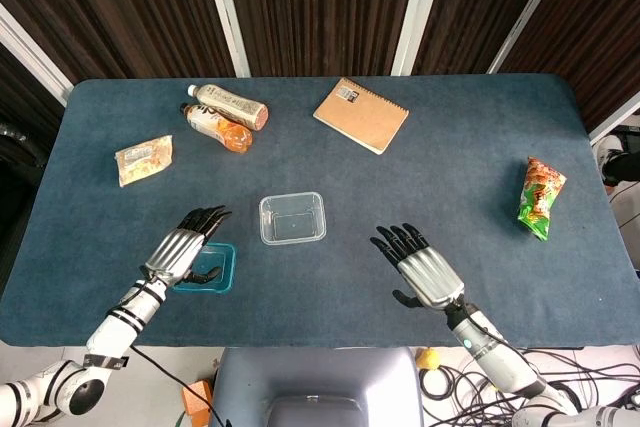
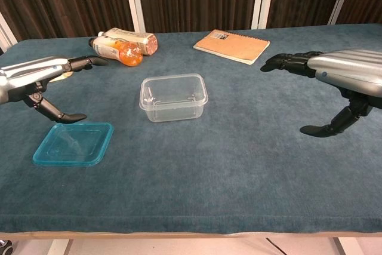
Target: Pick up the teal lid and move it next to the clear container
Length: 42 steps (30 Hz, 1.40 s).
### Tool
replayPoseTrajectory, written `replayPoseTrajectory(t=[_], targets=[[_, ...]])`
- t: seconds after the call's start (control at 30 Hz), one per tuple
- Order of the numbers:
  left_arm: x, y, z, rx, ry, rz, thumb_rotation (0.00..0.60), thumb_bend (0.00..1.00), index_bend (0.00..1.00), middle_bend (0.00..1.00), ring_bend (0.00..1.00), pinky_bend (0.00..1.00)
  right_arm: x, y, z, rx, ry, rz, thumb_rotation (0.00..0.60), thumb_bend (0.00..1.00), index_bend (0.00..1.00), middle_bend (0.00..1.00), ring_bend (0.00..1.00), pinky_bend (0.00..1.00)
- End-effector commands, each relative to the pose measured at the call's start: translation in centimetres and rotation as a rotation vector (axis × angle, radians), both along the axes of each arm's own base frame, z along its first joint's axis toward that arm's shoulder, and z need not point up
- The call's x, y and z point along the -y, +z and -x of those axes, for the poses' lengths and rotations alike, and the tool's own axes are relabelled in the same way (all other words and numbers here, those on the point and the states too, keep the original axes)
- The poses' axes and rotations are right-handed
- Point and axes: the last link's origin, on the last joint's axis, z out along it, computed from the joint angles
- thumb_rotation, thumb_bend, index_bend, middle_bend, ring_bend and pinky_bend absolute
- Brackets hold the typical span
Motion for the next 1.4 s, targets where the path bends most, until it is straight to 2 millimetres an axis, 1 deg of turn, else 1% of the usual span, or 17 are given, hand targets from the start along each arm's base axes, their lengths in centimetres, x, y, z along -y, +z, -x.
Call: replayPoseTrajectory(t=[0.03, 0.17, 0.27, 0.37, 0.4, 0.5, 0.63, 0.7, 0.83, 0.97, 1.23, 1.4], targets=[[0.1, 0.0, 0.0, 0.0, 0.0, 0.008, 0.6, 0.28, 0.0, 0.0, 0.0, 0.0, 0.0, 0.1, -0.1, -0.004, 0.004, 0.002, 0.6, 0.2, 0.0, 0.0, 0.0, 0.0], [0.5, 0.2, 0.2, -0.012, -0.006, 0.029, 0.6, 0.27, 0.0, 0.0, 0.0, 0.0, -0.4, 0.4, 0.1, -0.003, 0.009, 0.002, 0.6, 0.2, 0.0, 0.0, 0.0, 0.0], [1.2, 0.3, 0.3, -0.042, -0.018, 0.068, 0.6, 0.26, 0.0, 0.0, 0.0, 0.0, -1.6, 1.5, 1.3, -0.024, 0.024, 0.012, 0.6, 0.2, 0.0, 0.0, 0.0, 0.0], [1.9, 0.3, 0.9, -0.125, -0.045, 0.111, 0.6, 0.25, 0.0, 0.0, 0.0, 0.0, -3.8, 3.4, 3.8, -0.036, 0.024, 0.026, 0.6, 0.2, 0.0, 0.0, 0.0, 0.0], [2.1, 0.2, 1.2, -0.163, -0.05, 0.131, 0.6, 0.24, 0.0, 0.0, 0.0, 0.0, -4.7, 4.3, 5.0, -0.039, 0.015, 0.025, 0.6, 0.2, 0.0, 0.0, 0.0, 0.0], [2.2, -0.3, 1.2, -0.223, -0.041, 0.179, 0.6, 0.22, 0.0, 0.0, 0.0, 0.0, -6.5, 6.0, 7.6, -0.045, -0.004, 0.02, 0.6, 0.2, 0.0, 0.0, 0.0, 0.0], [1.7, -1.3, 0.4, -0.247, -0.034, 0.217, 0.6, 0.21, 0.0, 0.0, 0.0, 0.0, -8.0, 7.4, 9.7, -0.045, -0.027, 0.001, 0.6, 0.2, 0.0, 0.0, 0.0, 0.0], [1.4, -1.7, 0.3, -0.268, -0.036, 0.221, 0.6, 0.2, 0.0, 0.0, 0.0, 0.0, -8.3, 7.9, 10.3, -0.043, -0.033, -0.002, 0.6, 0.2, 0.0, 0.0, 0.0, 0.0], [0.5, -2.3, 0.7, -0.332, -0.021, 0.21, 0.6, 0.2, 0.0, 0.0, 0.0, 0.0, -8.8, 8.4, 10.9, -0.042, -0.045, -0.012, 0.6, 0.2, 0.0, 0.0, 0.0, 0.0], [0.3, -2.2, 1.0, -0.372, 0.006, 0.207, 0.6, 0.2, 0.0, 0.0, 0.0, 0.0, -8.9, 8.8, 11.2, -0.038, -0.042, -0.011, 0.6, 0.2, 0.0, 0.0, 0.0, 0.0], [-0.6, -2.0, 2.4, -0.36, 0.093, 0.204, 0.6, 0.2, 0.0, 0.0, 0.0, 0.0, -8.7, 8.7, 11.5, -0.038, -0.054, -0.022, 0.6, 0.2, 0.0, 0.0, 0.0, 0.0], [-0.7, -2.1, 2.9, -0.366, 0.107, 0.215, 0.6, 0.2, 0.0, 0.0, 0.0, 0.0, -8.6, 8.7, 11.4, -0.029, -0.055, -0.023, 0.6, 0.2, 0.0, 0.0, 0.0, 0.0]])
